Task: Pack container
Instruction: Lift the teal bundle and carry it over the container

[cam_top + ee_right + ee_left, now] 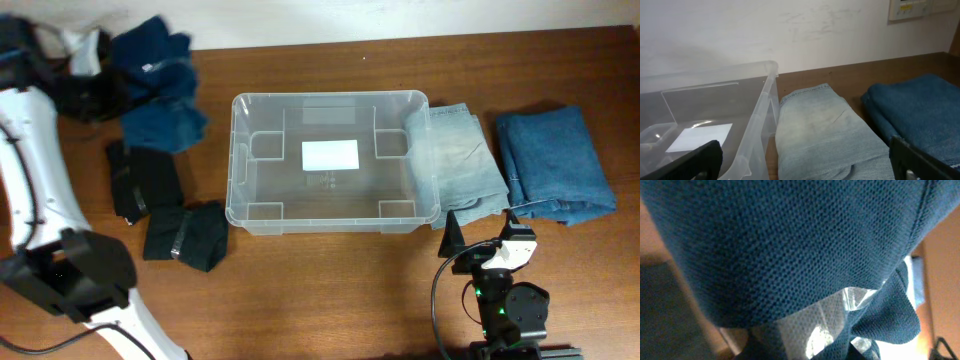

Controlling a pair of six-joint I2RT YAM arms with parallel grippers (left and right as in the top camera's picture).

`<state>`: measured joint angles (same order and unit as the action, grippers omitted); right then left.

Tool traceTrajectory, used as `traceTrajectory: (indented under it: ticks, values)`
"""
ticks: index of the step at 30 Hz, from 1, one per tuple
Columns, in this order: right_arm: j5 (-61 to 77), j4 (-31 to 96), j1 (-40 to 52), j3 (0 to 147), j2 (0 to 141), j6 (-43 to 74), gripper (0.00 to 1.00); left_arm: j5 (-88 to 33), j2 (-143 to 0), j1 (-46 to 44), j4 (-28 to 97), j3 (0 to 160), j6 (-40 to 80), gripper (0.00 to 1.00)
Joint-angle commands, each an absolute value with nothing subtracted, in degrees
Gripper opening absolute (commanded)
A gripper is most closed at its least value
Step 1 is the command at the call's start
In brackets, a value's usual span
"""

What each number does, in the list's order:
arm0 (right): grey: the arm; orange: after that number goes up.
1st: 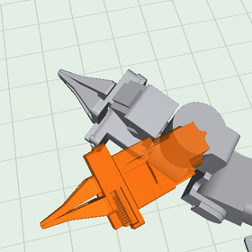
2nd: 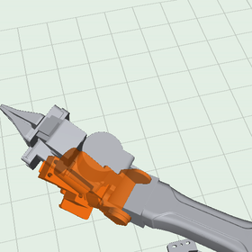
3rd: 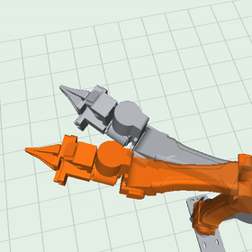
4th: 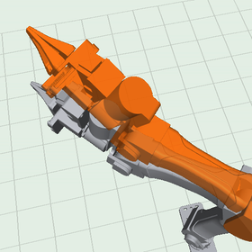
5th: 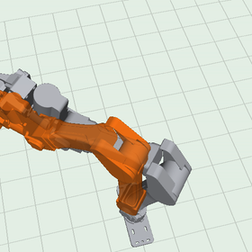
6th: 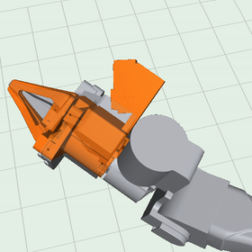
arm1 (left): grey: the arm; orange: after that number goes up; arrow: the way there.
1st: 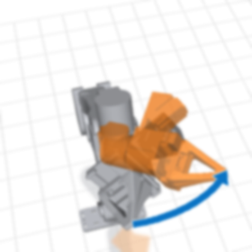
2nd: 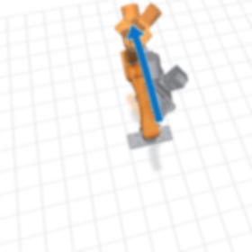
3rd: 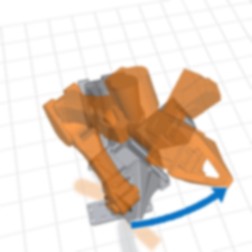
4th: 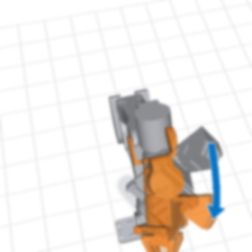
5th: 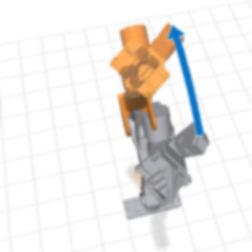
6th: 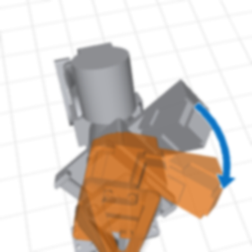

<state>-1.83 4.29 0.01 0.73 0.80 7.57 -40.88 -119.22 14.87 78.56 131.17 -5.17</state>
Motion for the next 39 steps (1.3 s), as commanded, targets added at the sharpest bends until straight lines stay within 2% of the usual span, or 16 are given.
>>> traceTrajectory:
  ticks: [1,9,15,22,31,39]
  values:
    - [-1.7,4.5,0.4,0.3,0.3,7.9,0.98,-45.4,-114.4,8.8,76.2,133.4,0.8,0.01]
    - [-1.7,4.5,0.4,0.3,0.3,7.9,0.98,-39.6,-114.3,-6.5,68.4,133.3,11.7,0.01]
    - [-1.7,4.5,0.4,0.3,0.3,7.9,0.98,-29.1,-114.3,-18.3,63.9,133.3,19.8,0.01]
    - [-1.7,4.5,0.4,0.3,0.3,7.9,0.98,-11.4,-115.5,-30.5,61.0,133.2,32.5,0.01]
    - [-1.7,4.5,0.4,0.3,0.3,8.0,0.98,-9.4,-122.6,-35.7,60.0,133.2,41.2,0.01]
    - [-1.7,4.5,0.4,0.3,0.3,8.0,0.98,-12.5,-129.1,-35.7,60.1,133.2,41.1,0.01]
